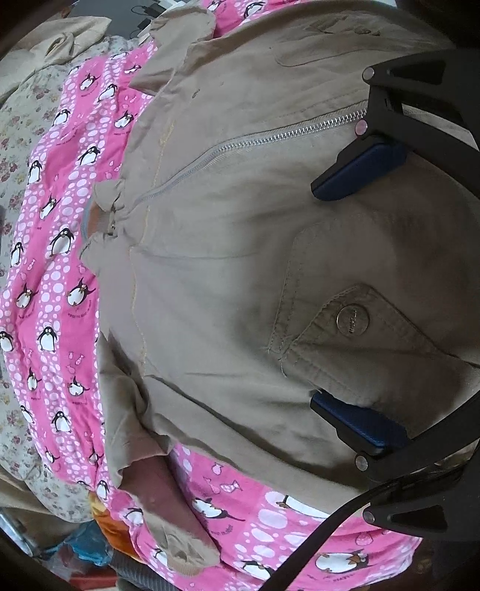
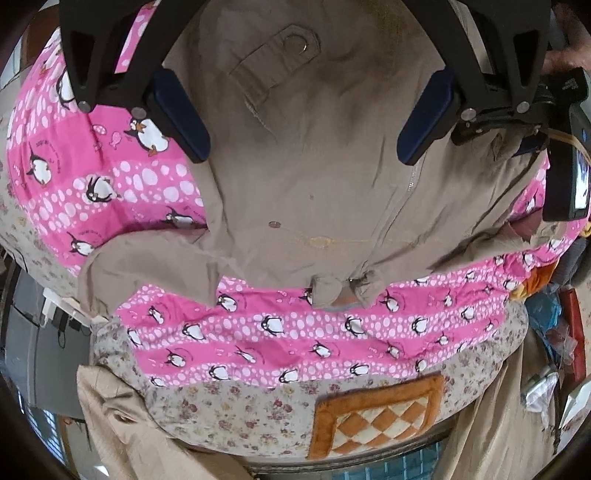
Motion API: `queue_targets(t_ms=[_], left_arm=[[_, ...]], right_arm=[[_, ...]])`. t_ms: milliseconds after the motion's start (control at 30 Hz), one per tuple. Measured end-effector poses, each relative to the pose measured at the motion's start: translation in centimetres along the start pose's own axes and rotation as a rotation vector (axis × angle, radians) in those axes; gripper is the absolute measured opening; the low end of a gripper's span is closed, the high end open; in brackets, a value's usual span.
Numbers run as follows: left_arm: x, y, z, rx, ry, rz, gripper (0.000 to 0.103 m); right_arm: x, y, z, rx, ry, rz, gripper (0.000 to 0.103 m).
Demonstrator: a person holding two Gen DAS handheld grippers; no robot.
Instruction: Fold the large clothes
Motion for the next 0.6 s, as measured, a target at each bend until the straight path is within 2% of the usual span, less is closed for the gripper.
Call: queue_targets(t_ms=[133, 300, 433, 600], left_arm=[[0.0, 0.1, 0.2, 0.013, -0.012, 0.01, 0.089], [0.1, 0.1, 0.2, 0.01, -0.013, 0.02, 0.089], [0.1, 0.1, 0.1, 0.008, -0.011, 0.031, 0.089], [0.1, 0.1, 0.2, 0.014, -0.012, 0.059, 0.089]], right_arm=[[-0.8, -1.0, 0.0, 0.038, -0.028, -0.071, 0.103], [-1.1, -1.3, -0.4, -0.007, 0.043, -0.097, 0.102], [-1.6, -1.8, -0.5, -0.008, 0.053, -0.137, 0.101], [-1.6, -1.7, 0.0, -0.022, 0.038, -0.137, 0.101]])
Point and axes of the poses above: each gripper's, at about its wrist camera, not at the fingertips, and y roughly against the way its jaws point, z to its right, x to its top, the point moved 9 cm from there along -y, roughly the way its jaws point, and after that the axes turned 7 degrees about y, right-handed, at the moved point
